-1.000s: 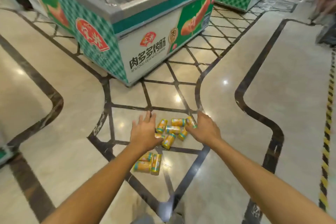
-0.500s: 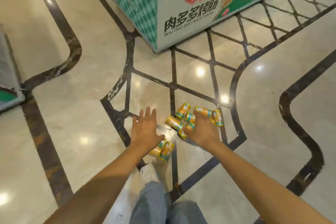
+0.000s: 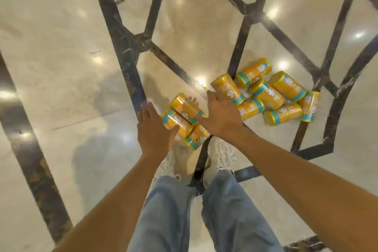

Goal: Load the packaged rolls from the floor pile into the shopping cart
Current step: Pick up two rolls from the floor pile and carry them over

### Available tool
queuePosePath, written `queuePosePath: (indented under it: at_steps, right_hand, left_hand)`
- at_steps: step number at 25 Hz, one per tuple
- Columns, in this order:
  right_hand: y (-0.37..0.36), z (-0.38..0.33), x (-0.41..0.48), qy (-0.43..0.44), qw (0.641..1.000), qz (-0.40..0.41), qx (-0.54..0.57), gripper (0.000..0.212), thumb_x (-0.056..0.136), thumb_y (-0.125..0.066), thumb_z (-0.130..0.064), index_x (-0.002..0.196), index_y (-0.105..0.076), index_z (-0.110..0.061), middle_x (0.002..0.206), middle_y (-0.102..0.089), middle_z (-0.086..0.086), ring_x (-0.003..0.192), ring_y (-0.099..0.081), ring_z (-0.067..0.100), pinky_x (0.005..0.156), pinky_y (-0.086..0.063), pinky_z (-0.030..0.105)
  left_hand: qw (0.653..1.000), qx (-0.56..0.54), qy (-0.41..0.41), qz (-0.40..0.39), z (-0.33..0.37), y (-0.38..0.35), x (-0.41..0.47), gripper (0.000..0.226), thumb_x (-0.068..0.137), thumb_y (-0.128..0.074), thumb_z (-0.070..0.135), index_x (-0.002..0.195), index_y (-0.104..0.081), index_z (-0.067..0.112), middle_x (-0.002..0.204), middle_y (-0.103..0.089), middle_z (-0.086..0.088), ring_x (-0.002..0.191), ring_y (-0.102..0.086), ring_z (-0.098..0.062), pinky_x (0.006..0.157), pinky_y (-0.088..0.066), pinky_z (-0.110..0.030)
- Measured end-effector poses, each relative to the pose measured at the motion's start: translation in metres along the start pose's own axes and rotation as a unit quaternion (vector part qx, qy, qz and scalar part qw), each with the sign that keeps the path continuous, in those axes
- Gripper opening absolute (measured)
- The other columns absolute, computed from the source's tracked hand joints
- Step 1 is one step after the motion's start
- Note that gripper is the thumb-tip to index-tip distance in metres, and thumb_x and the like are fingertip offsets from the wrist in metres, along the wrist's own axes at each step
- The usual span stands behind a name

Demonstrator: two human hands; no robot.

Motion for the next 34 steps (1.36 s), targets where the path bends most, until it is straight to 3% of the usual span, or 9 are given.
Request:
queuePosePath:
  at_steps: [4, 8, 11, 13, 15, 18, 20, 26, 34]
  right_hand:
    - [-0.102, 0.021, 0.082, 0.027, 0.999, -0.039, -0.024, 0.069, 0.091, -0.055, -0.044, 0.143, -0.027, -0.009, 0.144, -0.037, 0.012, 0.134, -0.035, 0.030, 0.104, -0.035, 0.040]
    - [-0.162, 0.029, 0.135, 0.050, 0.998, -0.038, -0.025, 0.081, 0.090, -0.058, -0.045, 0.148, -0.017, -0.007, 0.145, -0.037, 0.012, 0.132, -0.038, 0.030, 0.101, -0.037, 0.039]
    - [-0.184, 0.035, 0.154, 0.045, 0.999, -0.023, 0.011, 0.079, 0.086, -0.064, -0.042, 0.145, -0.024, -0.007, 0.137, -0.046, 0.014, 0.123, -0.047, 0.034, 0.092, -0.042, 0.041]
    - [-0.179, 0.038, 0.155, 0.049, 0.999, -0.010, 0.000, 0.064, 0.084, -0.067, -0.042, 0.129, -0.039, -0.007, 0.124, -0.055, 0.015, 0.113, -0.054, 0.036, 0.085, -0.044, 0.041]
    - [-0.165, 0.040, 0.147, 0.041, 0.999, -0.001, -0.005, 0.056, 0.084, -0.068, -0.041, 0.121, -0.042, -0.007, 0.121, -0.057, 0.015, 0.112, -0.056, 0.035, 0.085, -0.045, 0.040]
    - [-0.126, 0.038, 0.121, 0.033, 0.999, 0.027, 0.028, 0.058, 0.085, -0.067, -0.040, 0.125, -0.041, -0.007, 0.124, -0.057, 0.014, 0.114, -0.054, 0.034, 0.087, -0.043, 0.039]
    - [-0.087, 0.032, 0.100, 0.034, 0.996, 0.054, 0.062, 0.060, 0.085, -0.067, -0.041, 0.128, -0.041, -0.008, 0.123, -0.057, 0.013, 0.114, -0.054, 0.034, 0.087, -0.043, 0.039]
    - [0.069, 0.008, 0.023, 0.006, 0.978, 0.158, 0.136, 0.054, 0.085, -0.065, -0.043, 0.122, -0.044, -0.011, 0.112, -0.062, 0.013, 0.105, -0.057, 0.035, 0.075, -0.040, 0.037]
    - [0.335, -0.015, -0.135, 0.074, 0.866, 0.398, 0.295, 0.051, 0.081, -0.071, -0.041, 0.120, -0.053, -0.015, 0.100, -0.069, 0.007, 0.092, -0.064, 0.029, 0.077, -0.048, 0.037]
  left_hand:
    - [0.985, -0.109, 0.129, -0.028, -0.036, -0.107, 0.064, 0.107, 0.077, -0.072, 0.048, 0.151, -0.005, 0.009, 0.159, -0.013, -0.009, 0.144, -0.019, -0.027, 0.111, -0.027, -0.041]
    - [0.941, -0.256, 0.219, -0.012, -0.052, -0.178, 0.092, 0.105, 0.067, -0.074, 0.056, 0.146, -0.025, 0.008, 0.137, -0.050, -0.009, 0.125, -0.049, -0.030, 0.100, -0.040, -0.039]
    - [0.913, -0.294, 0.281, -0.011, -0.047, -0.199, 0.098, 0.084, 0.073, -0.074, 0.051, 0.136, -0.035, 0.011, 0.130, -0.055, -0.006, 0.120, -0.052, -0.028, 0.091, -0.040, -0.033]
    - [0.912, -0.291, 0.289, -0.002, -0.044, -0.193, 0.097, 0.077, 0.072, -0.076, 0.048, 0.130, -0.040, 0.012, 0.125, -0.057, -0.005, 0.115, -0.055, -0.027, 0.084, -0.040, -0.031]
    - [0.920, -0.280, 0.274, 0.002, -0.042, -0.179, 0.096, 0.075, 0.071, -0.077, 0.046, 0.128, -0.042, 0.013, 0.121, -0.059, -0.005, 0.113, -0.056, -0.027, 0.085, -0.042, -0.033]
    - [0.938, -0.253, 0.237, 0.009, -0.025, -0.133, 0.085, 0.075, 0.071, -0.077, 0.046, 0.129, -0.043, 0.014, 0.120, -0.059, -0.004, 0.113, -0.056, -0.026, 0.091, -0.044, -0.037]
    - [0.951, -0.236, 0.198, 0.021, -0.003, -0.087, 0.072, 0.072, 0.072, -0.077, 0.045, 0.128, -0.043, 0.014, 0.122, -0.058, -0.002, 0.115, -0.054, -0.024, 0.087, -0.040, -0.031]
    - [0.979, -0.186, 0.069, 0.052, 0.085, 0.082, 0.012, 0.073, 0.077, -0.074, 0.045, 0.132, -0.037, 0.014, 0.126, -0.056, -0.006, 0.117, -0.052, -0.028, 0.092, -0.040, -0.036]
    - [0.948, -0.208, -0.139, 0.197, 0.225, 0.331, -0.121, 0.071, 0.071, -0.078, 0.044, 0.127, -0.044, 0.018, 0.112, -0.064, -0.008, 0.106, -0.058, -0.031, 0.086, -0.043, -0.034]
Point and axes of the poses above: each hand's wrist, its own x-axis towards the middle knuckle, its own y-axis out of the back of the hand, z = x × y, the point moved 2 cm from there along x, towards the middle knuckle
